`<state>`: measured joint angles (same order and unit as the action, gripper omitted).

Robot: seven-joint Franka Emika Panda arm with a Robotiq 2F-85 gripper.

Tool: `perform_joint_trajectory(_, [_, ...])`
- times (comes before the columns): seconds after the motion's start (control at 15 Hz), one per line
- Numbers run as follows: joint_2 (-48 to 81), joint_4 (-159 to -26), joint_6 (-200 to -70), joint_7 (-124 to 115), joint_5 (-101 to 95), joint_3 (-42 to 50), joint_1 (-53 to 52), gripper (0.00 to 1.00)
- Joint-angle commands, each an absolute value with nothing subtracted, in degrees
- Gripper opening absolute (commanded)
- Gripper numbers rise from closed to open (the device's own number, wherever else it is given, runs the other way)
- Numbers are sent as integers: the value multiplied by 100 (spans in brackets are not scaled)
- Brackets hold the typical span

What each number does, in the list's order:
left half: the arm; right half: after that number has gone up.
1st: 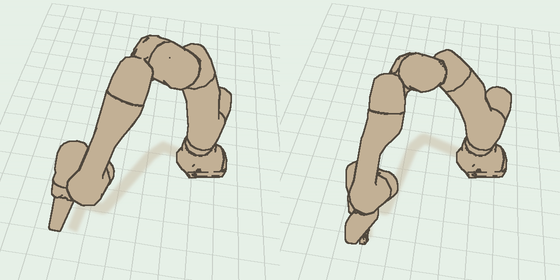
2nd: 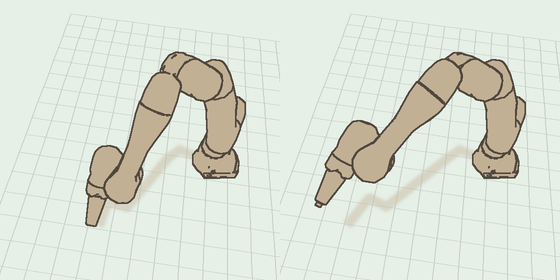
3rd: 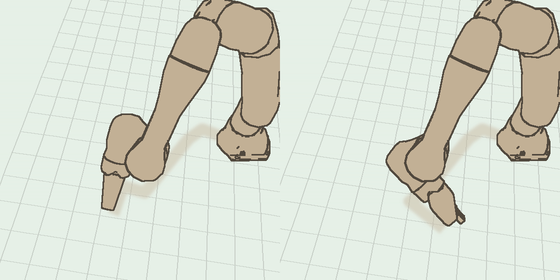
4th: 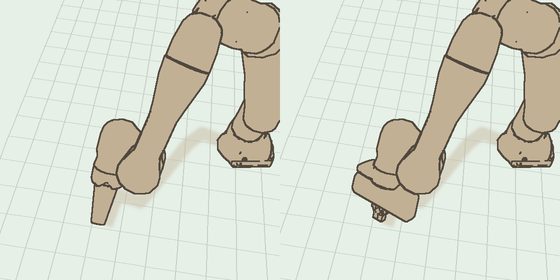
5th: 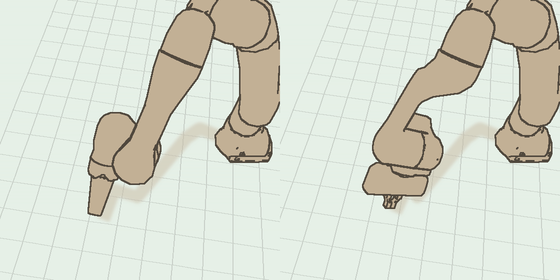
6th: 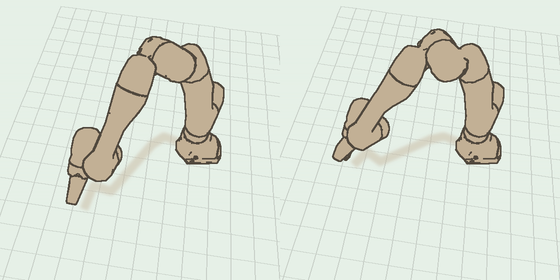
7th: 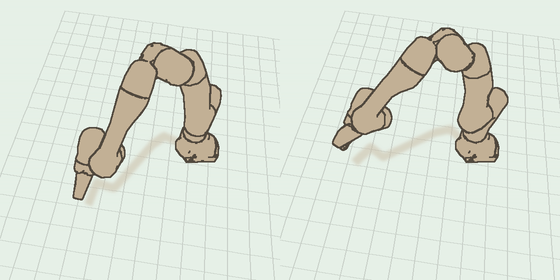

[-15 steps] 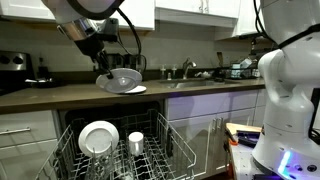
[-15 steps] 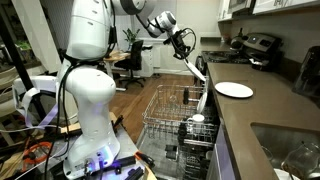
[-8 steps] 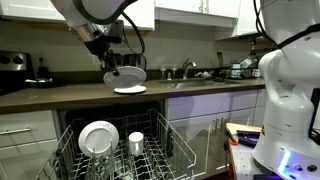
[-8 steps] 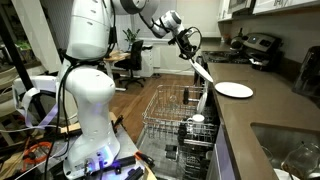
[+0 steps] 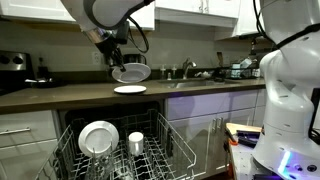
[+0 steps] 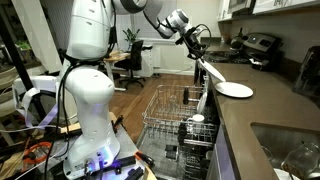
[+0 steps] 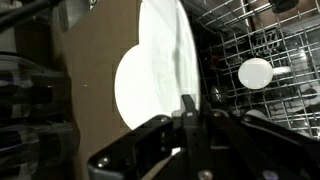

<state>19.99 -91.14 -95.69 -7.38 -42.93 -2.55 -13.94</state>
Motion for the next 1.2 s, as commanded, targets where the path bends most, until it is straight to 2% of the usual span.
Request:
perform_joint_trajectory(0.0, [1832, -9282, -9643, -799, -4545, -260, -1230, 6])
perform_joint_trajectory(0.6, [1953, -9421, -10364, -603, -4364, -113, -723, 6])
perform_joint_trajectory(1.13, [2105, -9336, -10192, -729, -4335, -136, -810, 5])
